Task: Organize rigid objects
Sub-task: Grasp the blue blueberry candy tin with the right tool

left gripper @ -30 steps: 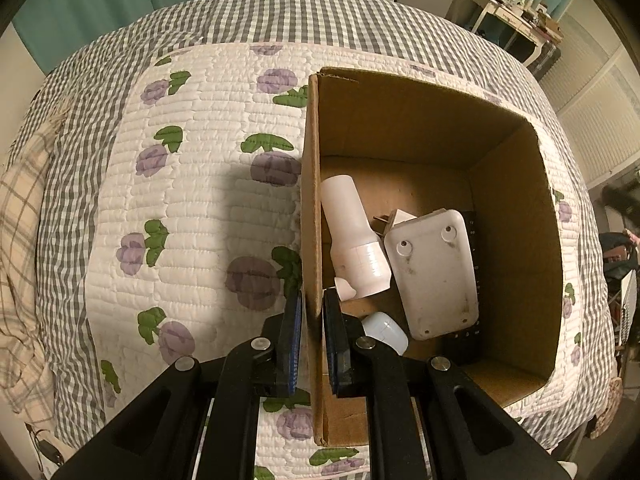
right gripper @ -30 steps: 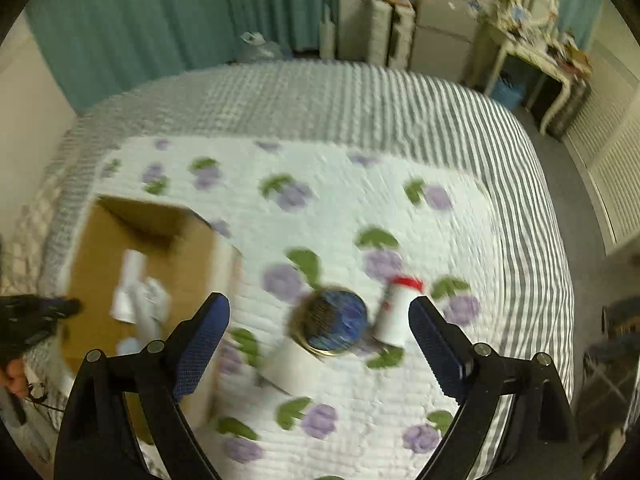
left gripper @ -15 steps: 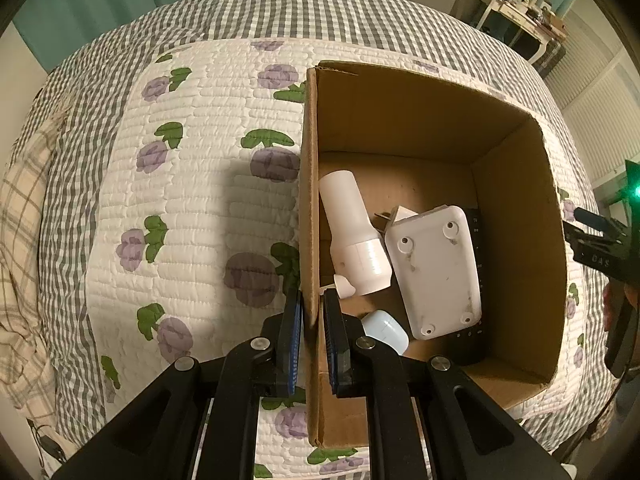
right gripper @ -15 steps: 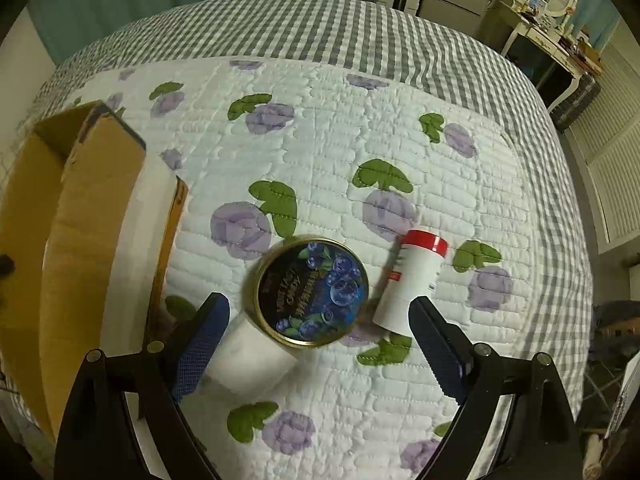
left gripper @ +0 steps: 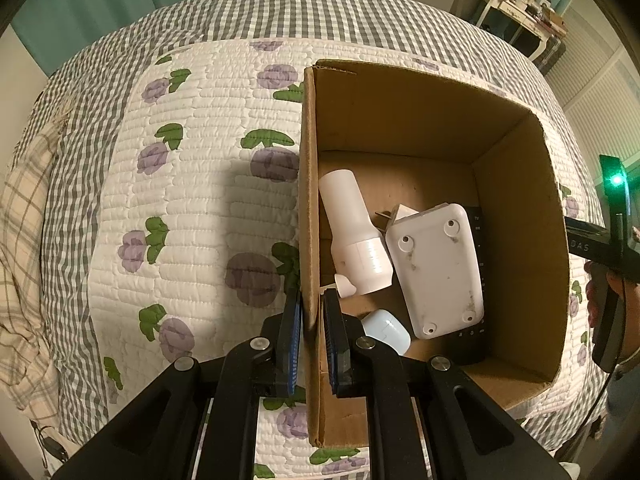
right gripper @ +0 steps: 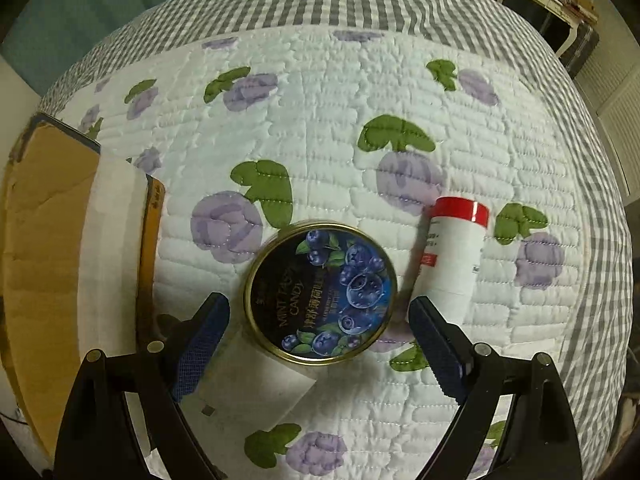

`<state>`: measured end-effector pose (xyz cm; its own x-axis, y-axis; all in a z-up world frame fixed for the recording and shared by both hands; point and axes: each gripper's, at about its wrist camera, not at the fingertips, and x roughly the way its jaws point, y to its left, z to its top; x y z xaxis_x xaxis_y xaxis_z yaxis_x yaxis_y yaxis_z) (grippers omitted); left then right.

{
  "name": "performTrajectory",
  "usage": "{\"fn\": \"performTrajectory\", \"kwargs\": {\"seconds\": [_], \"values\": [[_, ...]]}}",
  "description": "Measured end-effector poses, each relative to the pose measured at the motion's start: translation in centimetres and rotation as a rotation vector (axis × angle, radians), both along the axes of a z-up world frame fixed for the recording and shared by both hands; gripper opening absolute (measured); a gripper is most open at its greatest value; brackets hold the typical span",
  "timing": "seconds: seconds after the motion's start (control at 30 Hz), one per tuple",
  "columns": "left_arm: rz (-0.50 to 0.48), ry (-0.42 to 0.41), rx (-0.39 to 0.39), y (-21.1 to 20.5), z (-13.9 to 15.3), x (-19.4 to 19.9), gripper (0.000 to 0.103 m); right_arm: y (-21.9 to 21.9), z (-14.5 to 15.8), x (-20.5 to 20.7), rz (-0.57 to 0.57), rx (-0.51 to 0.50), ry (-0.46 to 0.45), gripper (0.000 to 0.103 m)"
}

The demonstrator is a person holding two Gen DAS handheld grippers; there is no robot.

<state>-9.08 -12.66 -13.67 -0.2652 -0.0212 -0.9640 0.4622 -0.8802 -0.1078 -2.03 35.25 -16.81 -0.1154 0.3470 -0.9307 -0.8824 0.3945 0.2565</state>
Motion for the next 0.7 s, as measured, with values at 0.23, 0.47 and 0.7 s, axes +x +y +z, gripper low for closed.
{"fn": "performTrajectory", "kwargs": {"seconds": [0.23,0.47,0.7], "values": [[-0.001,-0.005,0.017,-0.3,-0.3,0.1,0.01,0.6,-0.5,-0.6,0.011,-0.013,-0.015,0.091],[-0.002,-0.01,0.018,-0.3,-0.4,0.0,0.01,-0.1,-0.3,-0.2,-0.021,0.0,-0.033,0.078],[0.002,0.011,0.016,-0.5,0.2,0.1,0.01,-1.0,0.9,0.0,-0.023,0.012,-0.08,0.078]]}}
